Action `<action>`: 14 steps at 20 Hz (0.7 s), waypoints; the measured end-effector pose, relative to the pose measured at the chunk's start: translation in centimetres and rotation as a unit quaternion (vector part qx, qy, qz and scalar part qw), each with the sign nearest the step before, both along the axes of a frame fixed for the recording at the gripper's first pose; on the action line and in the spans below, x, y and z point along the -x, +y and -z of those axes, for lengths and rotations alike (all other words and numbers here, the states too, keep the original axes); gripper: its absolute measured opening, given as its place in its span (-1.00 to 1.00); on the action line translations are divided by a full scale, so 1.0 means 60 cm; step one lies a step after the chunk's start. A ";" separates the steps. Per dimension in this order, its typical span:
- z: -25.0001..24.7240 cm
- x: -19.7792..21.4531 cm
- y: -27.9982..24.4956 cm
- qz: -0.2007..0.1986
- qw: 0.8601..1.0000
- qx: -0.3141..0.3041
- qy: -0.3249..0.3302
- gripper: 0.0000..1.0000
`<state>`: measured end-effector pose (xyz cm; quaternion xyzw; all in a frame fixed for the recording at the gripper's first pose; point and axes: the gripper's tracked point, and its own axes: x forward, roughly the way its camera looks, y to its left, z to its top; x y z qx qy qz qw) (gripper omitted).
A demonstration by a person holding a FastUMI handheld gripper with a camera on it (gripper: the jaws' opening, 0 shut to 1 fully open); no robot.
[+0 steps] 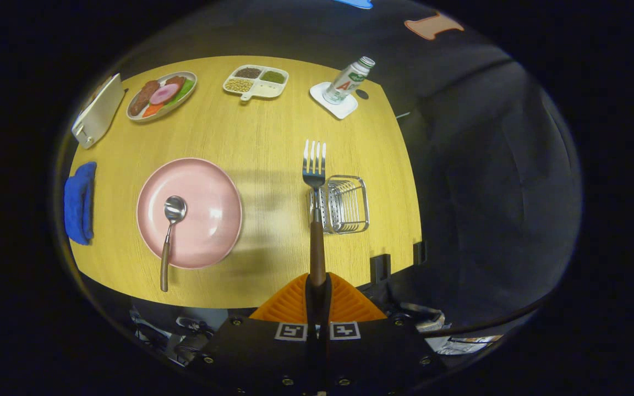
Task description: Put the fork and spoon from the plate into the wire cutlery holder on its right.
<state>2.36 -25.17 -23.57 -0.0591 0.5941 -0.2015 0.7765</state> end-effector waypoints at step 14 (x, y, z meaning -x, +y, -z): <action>0.063 0.046 -0.098 0.058 0.996 -0.039 0.061 -0.98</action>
